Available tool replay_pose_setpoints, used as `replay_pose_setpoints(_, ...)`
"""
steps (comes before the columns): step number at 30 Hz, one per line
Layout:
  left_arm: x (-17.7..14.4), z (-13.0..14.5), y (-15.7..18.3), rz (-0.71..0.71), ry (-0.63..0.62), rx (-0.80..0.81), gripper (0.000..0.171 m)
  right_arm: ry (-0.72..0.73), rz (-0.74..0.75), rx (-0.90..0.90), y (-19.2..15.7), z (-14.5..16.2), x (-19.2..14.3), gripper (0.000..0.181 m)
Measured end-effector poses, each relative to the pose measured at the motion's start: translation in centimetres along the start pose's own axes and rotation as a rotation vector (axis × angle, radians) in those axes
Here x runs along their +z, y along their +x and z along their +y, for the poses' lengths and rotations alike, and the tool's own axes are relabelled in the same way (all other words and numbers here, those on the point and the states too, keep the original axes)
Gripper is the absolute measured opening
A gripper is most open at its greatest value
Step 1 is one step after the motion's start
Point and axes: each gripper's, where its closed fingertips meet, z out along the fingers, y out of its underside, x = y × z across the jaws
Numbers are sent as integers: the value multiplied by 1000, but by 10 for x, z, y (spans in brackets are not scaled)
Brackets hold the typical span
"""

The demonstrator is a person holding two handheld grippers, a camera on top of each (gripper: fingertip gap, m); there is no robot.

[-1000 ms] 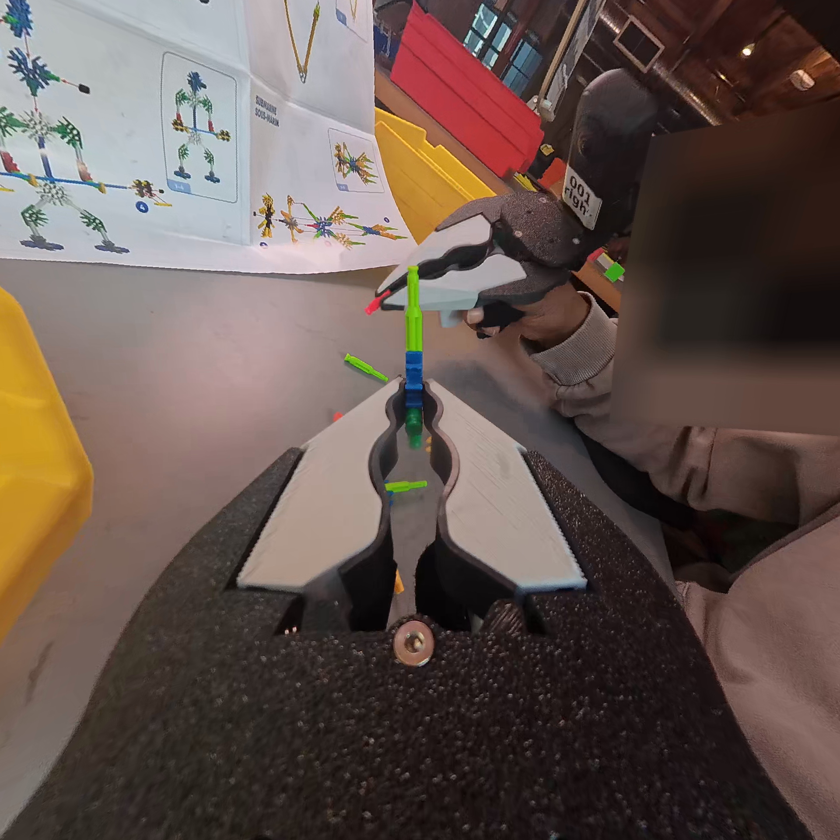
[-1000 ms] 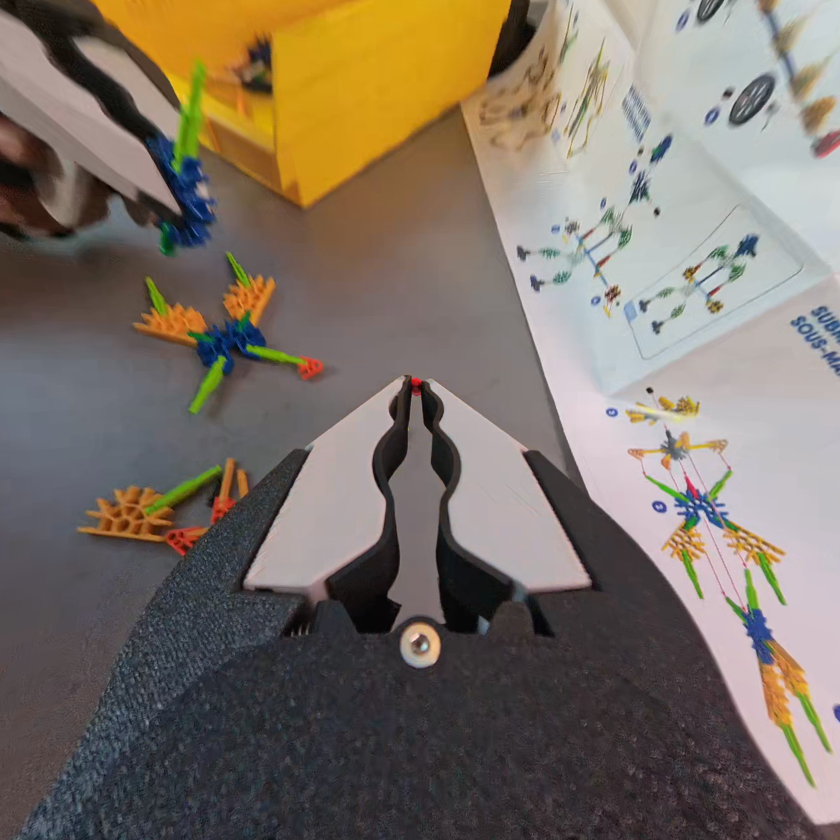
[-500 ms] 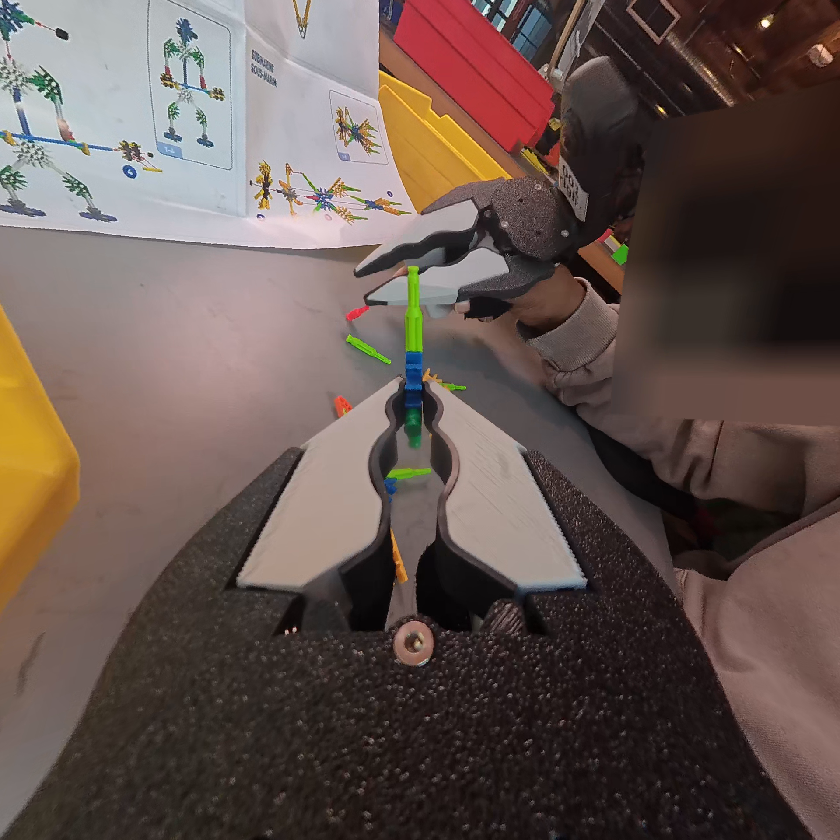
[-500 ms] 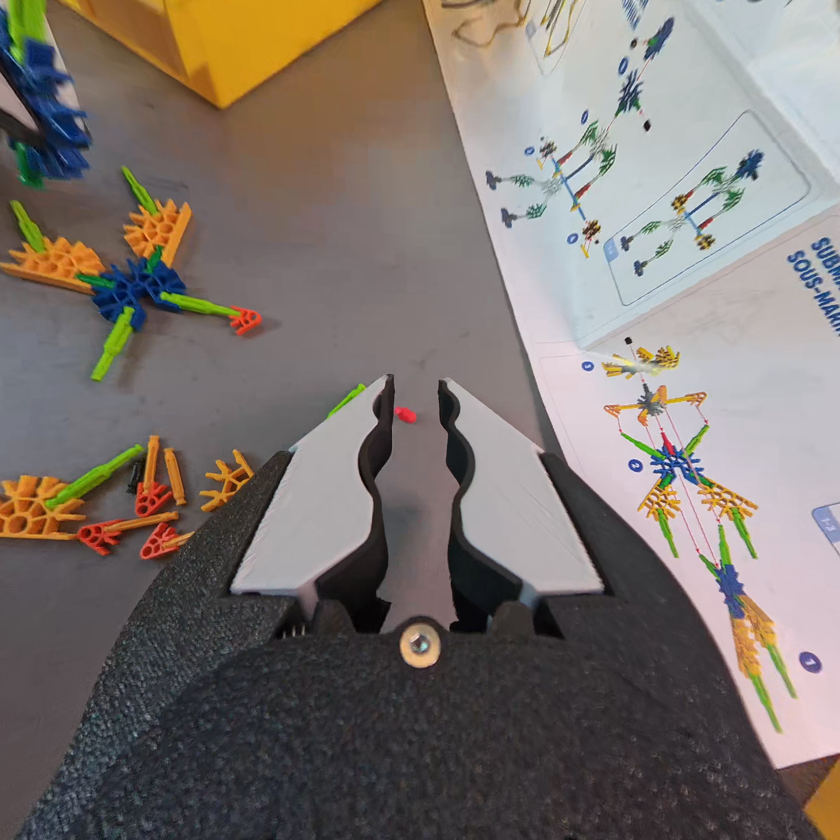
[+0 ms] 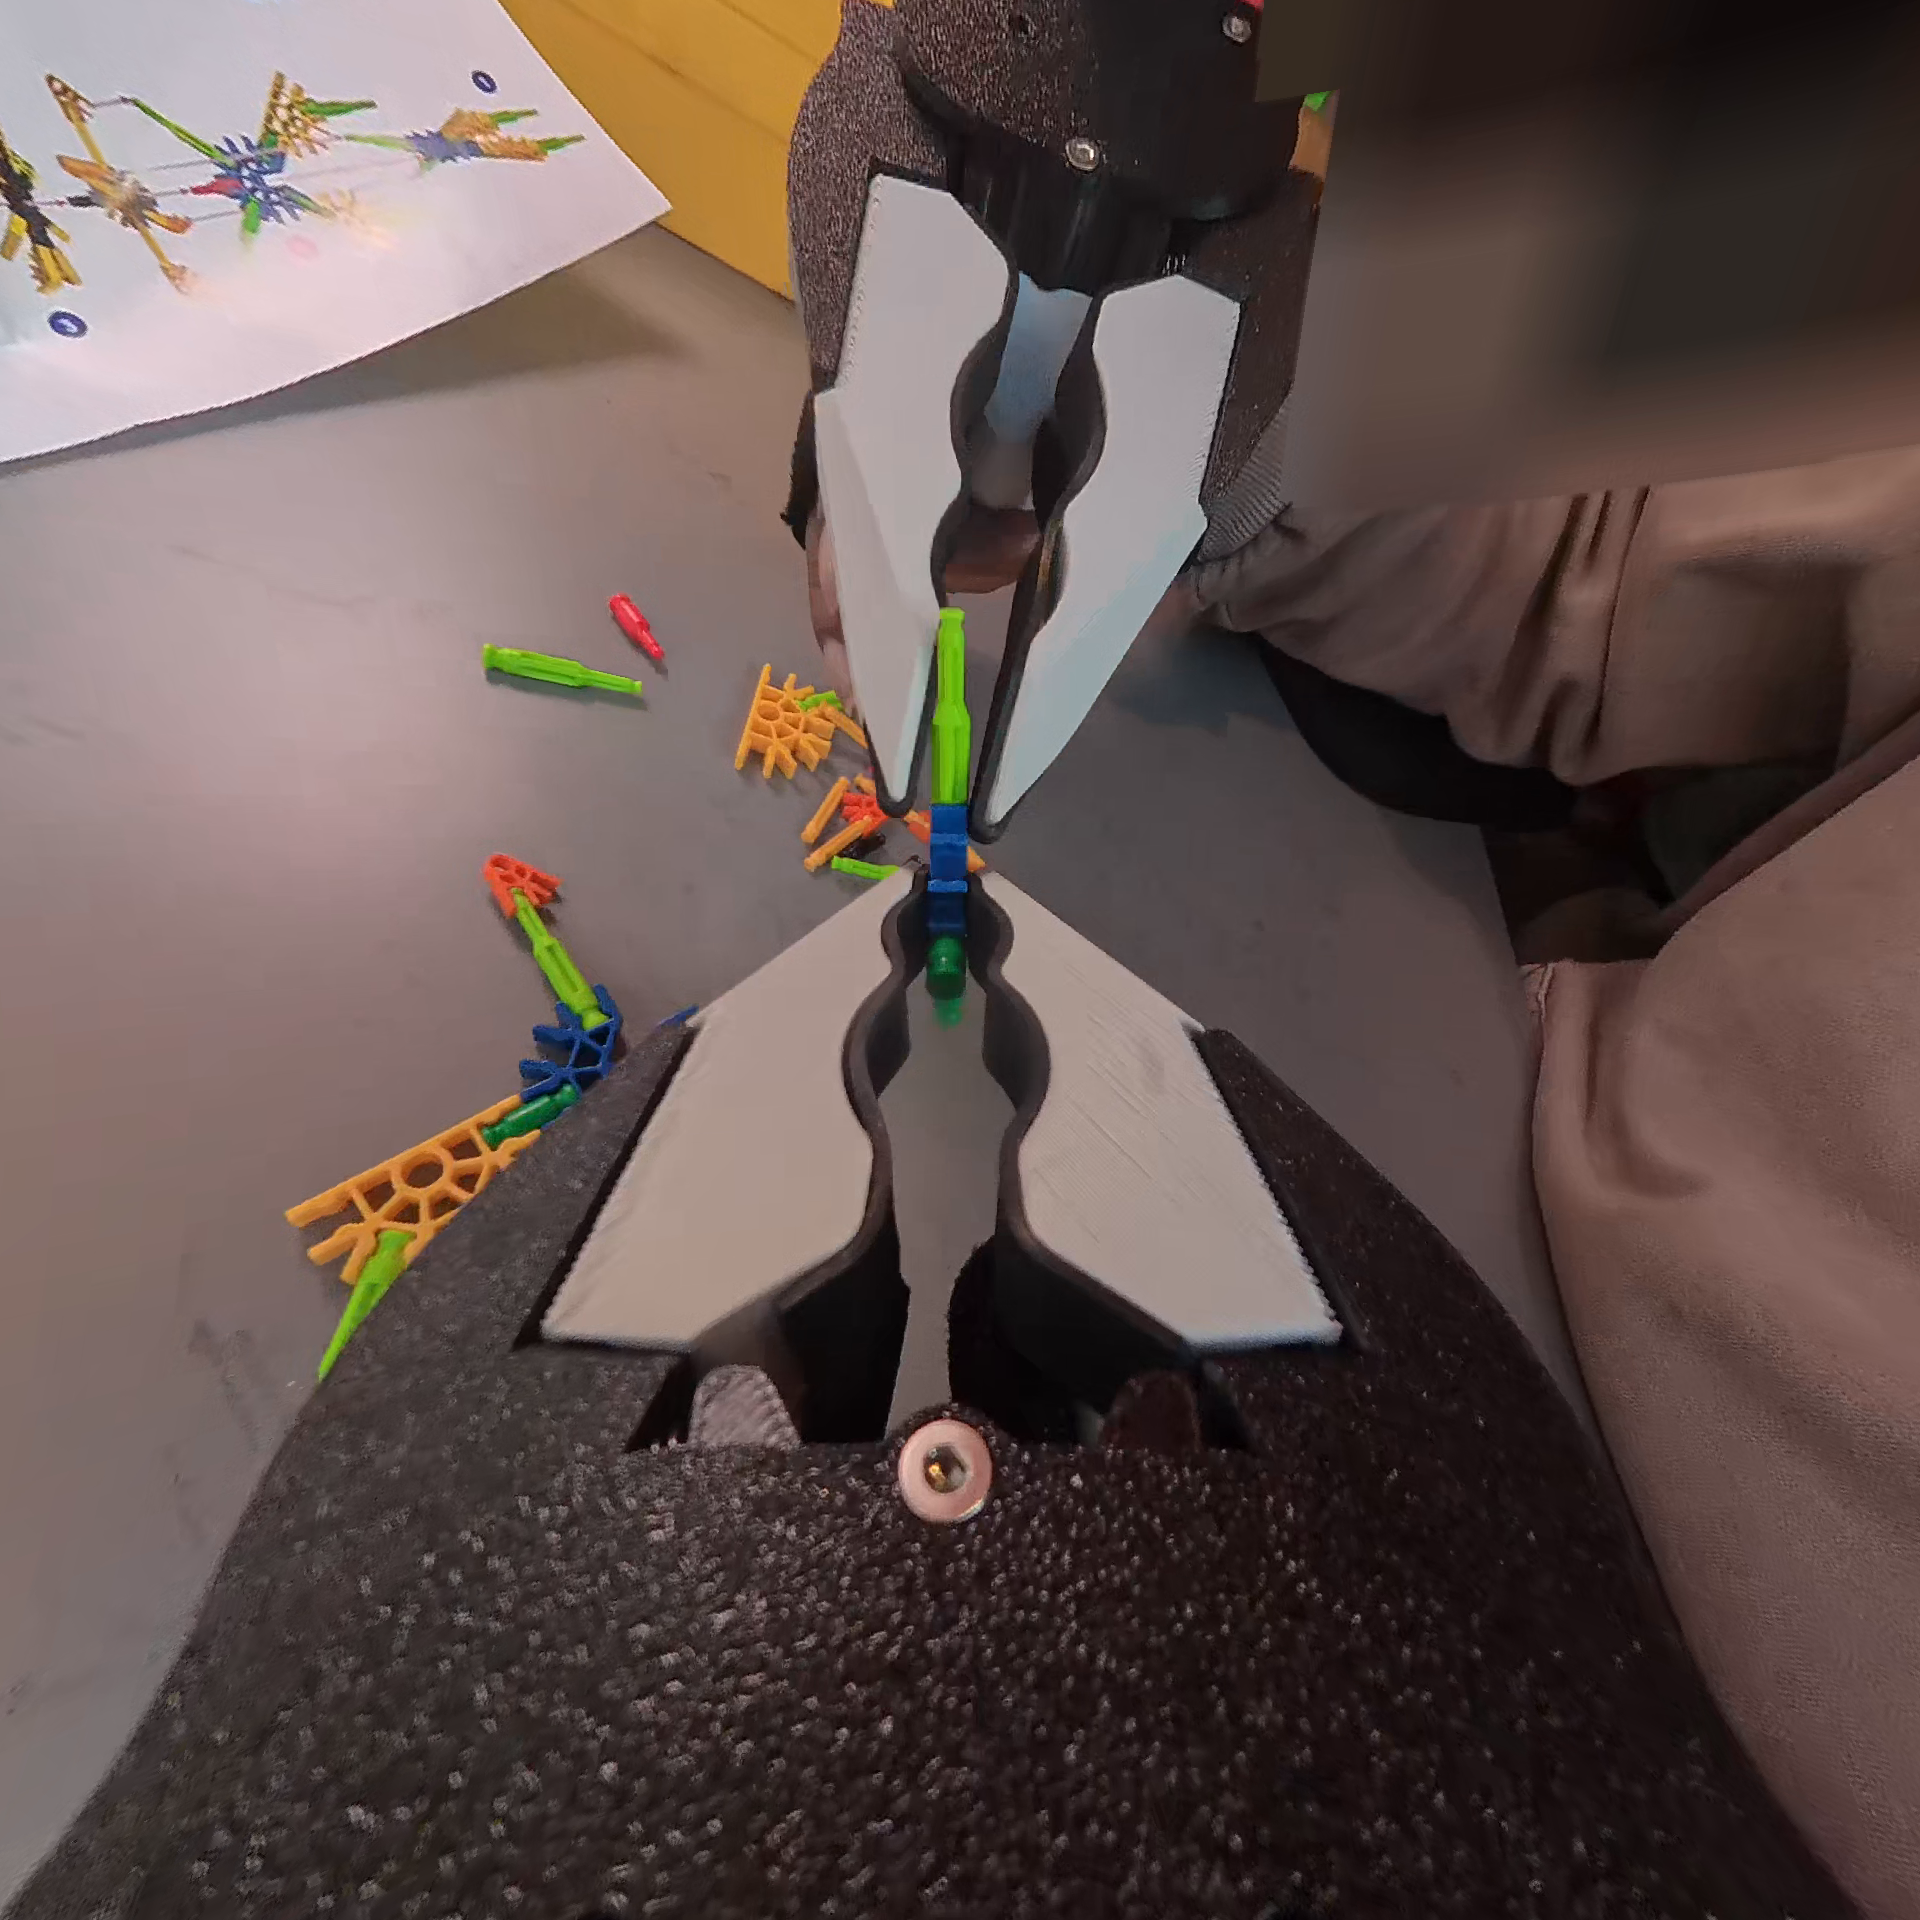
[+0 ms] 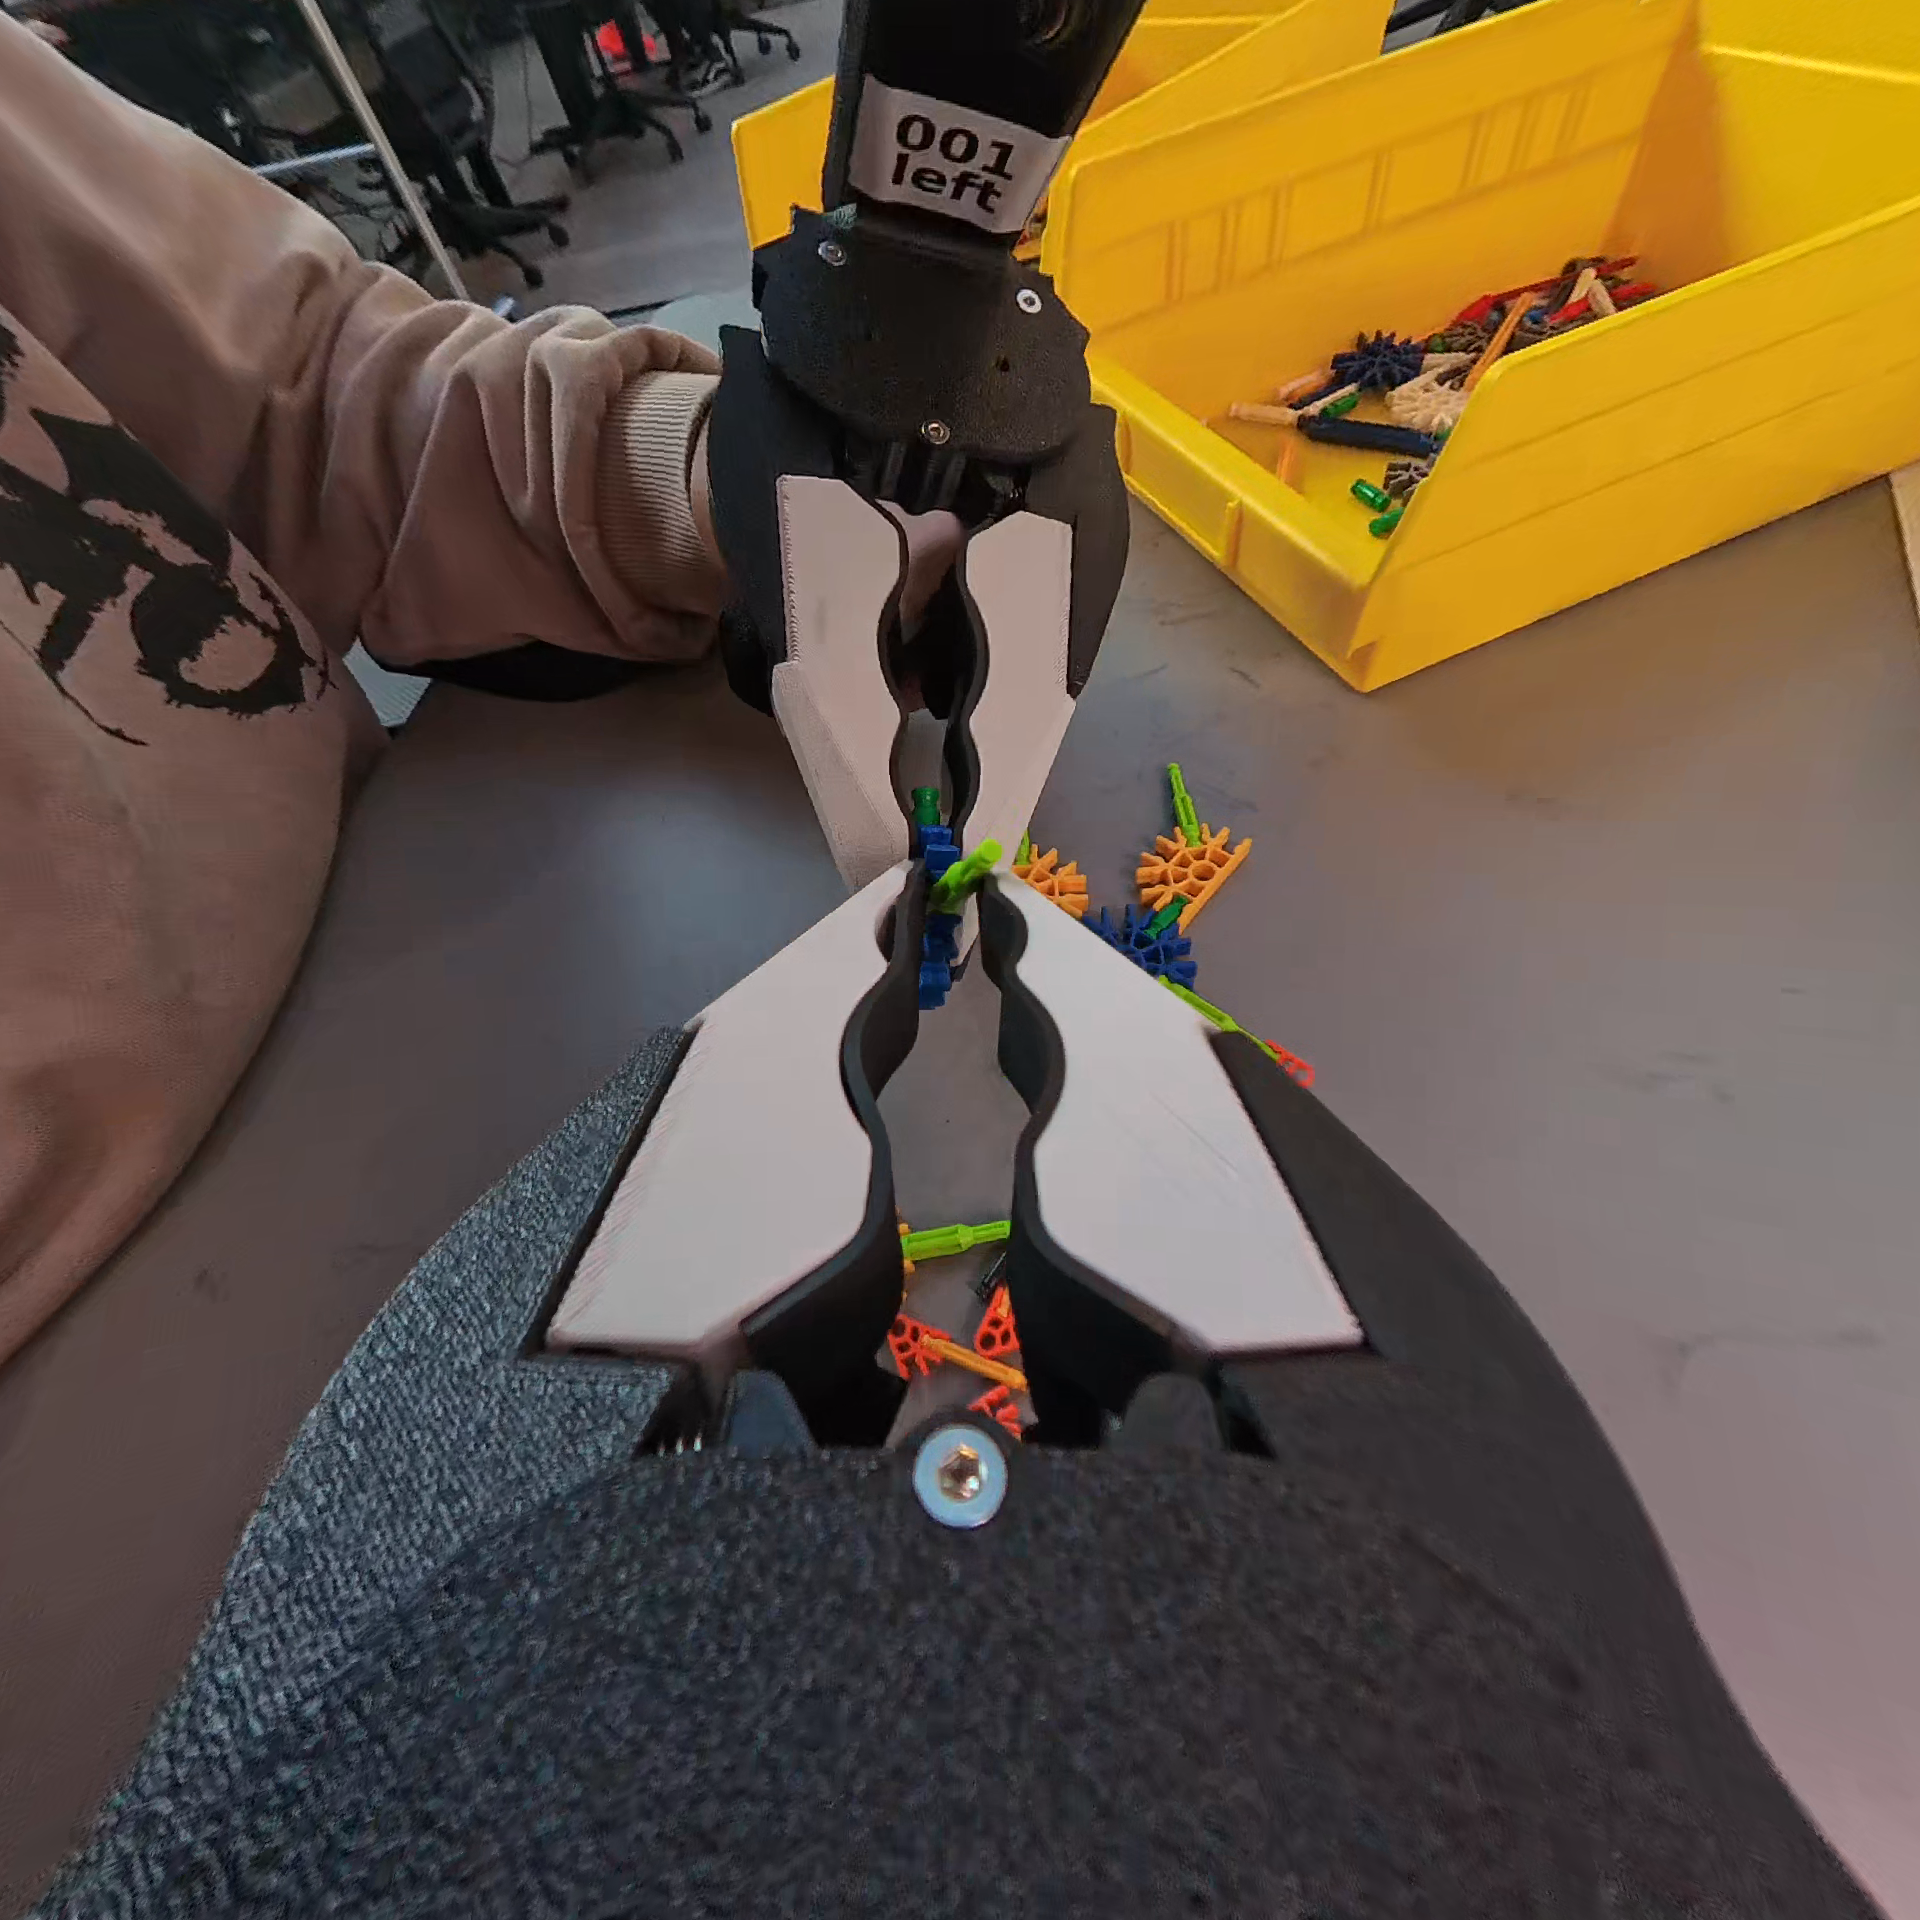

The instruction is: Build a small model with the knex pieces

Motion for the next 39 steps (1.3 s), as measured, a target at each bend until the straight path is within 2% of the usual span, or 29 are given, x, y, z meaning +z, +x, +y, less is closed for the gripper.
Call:
replay_pose_setpoints(3, -2, -1, 3, 27, 6, -5, 6, 0, -41, 4, -6, 0, -2, 4)
replay_pose_setpoints(9, -15, -20, 6, 95, 142, -44, 6, 64, -74, 28, -5, -7, -15, 3)
replay_pose_setpoints(14, -18, -23, 5, 100, 171, -46, 6, 58, -62, 18, -4, -7, -15, 3)
replay_pose_setpoints(23, -28, -38, 9, 94, 253, -8, 5, 146, -79, 52, -4, -21, -20, 4)
replay_pose_setpoints(31, -31, -44, 7, 78, 292, -18, 5, 165, -67, 58, -1, -24, -23, 3)
replay_pose_setpoints(35, -36, -52, -4, -25, 344, -16, 5, 162, 34, 64, 12, -31, -23, 3)
replay_pose_setpoints(39, -43, -57, -26, -289, 368, 62, 7, 158, 215, 88, 32, -34, -18, 5)
